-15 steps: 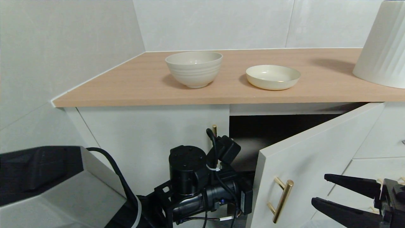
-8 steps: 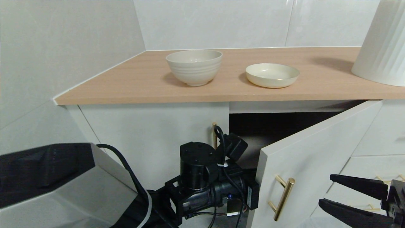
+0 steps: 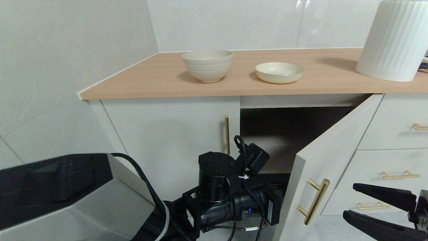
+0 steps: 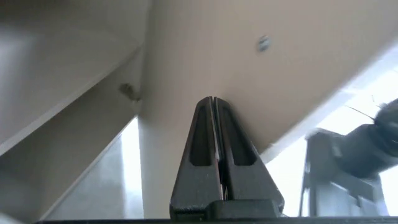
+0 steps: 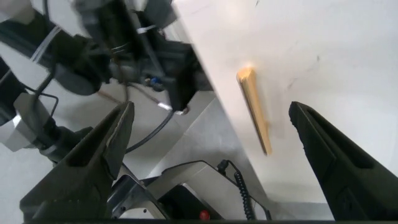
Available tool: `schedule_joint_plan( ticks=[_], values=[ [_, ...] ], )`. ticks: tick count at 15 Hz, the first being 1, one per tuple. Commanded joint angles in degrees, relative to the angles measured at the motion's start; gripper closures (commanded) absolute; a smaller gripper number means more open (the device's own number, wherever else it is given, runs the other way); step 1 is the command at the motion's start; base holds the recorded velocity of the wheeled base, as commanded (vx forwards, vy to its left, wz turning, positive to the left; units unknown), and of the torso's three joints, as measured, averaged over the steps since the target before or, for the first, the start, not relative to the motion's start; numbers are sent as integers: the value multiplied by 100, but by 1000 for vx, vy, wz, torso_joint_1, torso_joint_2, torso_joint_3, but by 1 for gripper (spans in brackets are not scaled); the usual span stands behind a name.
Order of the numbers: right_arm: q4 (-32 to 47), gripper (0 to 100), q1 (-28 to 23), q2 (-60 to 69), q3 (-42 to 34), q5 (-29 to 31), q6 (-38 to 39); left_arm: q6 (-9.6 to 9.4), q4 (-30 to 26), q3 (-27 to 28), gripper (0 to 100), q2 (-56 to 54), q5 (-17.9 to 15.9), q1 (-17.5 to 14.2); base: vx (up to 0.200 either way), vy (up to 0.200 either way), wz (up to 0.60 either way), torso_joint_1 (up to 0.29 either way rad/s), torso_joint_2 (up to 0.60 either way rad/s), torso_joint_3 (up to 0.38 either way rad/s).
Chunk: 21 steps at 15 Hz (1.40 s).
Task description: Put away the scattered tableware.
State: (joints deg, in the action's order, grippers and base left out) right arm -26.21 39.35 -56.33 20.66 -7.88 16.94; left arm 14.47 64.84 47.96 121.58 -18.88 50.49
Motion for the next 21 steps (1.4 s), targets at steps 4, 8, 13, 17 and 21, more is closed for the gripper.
schedule_joint_plan(
  ticks=[4, 8, 13, 17, 21],
  values=[
    [-7, 0, 2, 26, 17, -4, 2, 3, -349, 311, 100, 59, 16, 4, 0, 0, 0, 0, 0, 0],
    [-7, 0, -6, 158, 96, 5, 2, 3, -938, 847, 100, 68, 148, 4, -150, 0, 0, 4, 1, 1],
    [-7, 0, -103, 342, 263, 5, 2, 3, -1378, 1383, 100, 200, 157, 4, 0, 0, 0, 0, 0, 0],
    [-7, 0, -129, 369, 526, 5, 2, 3, -1474, 1374, 100, 191, 157, 40, 0, 0, 0, 0, 0, 0],
    [-7, 0, -279, 325, 957, -4, 2, 3, -1606, 1383, 100, 156, 174, 382, 0, 0, 0, 0, 0, 0]
  ],
)
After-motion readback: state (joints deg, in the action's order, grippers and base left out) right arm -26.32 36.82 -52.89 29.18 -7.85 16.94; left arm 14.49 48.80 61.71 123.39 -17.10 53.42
